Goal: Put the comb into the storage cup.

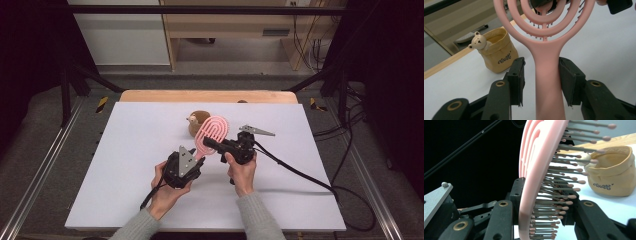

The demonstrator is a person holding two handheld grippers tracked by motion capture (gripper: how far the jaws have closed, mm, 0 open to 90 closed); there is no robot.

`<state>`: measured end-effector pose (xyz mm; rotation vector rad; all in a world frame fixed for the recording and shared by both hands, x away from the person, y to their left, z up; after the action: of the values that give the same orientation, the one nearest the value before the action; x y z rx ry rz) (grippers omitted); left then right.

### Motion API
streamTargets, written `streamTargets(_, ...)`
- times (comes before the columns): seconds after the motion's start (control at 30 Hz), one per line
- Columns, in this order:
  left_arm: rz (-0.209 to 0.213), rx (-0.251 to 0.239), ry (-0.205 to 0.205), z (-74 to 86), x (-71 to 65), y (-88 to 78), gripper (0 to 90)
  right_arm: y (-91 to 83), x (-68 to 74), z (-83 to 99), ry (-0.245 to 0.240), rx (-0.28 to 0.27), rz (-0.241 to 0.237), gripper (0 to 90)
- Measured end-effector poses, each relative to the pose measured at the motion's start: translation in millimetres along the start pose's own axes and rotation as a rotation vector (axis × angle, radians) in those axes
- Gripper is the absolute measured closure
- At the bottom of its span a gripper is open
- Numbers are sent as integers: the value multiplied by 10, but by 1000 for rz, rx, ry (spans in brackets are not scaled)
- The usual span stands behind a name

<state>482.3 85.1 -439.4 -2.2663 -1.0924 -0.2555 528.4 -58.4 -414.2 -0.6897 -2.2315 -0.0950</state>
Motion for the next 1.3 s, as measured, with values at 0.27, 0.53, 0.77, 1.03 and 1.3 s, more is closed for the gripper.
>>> streamTargets(0.27, 40, -42, -46, -11, 35, -4, 401, -18, -2, -19, -22, -5, 23, 630)
streamTargets(0.53, 92, -64, -95, 11, 72, -16, 293, -31, -3, -34, -42, -13, 39, 630)
streamTargets(0.77, 130, -91, -123, 41, 149, -37, 203, -61, -2, -65, -70, -20, 58, 629)
streamTargets(1.03, 189, -109, -194, 85, 233, -81, 124, -98, 8, -111, -94, -28, 74, 629)
streamTargets(1.3, 198, -125, -247, 161, 363, -144, 77, -149, 18, -176, -124, -43, 87, 629)
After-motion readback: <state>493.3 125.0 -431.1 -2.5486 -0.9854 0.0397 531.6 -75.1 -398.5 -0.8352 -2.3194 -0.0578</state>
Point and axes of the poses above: each handheld gripper's, and its own axes: y roughly forward along the jaws, z roughly out of its underside, x roughly to its left, the point moved 5 cm from there along y, roughly forward along the jaws, and after that the axes turned 10 degrees about y, right-handed, at the moved point
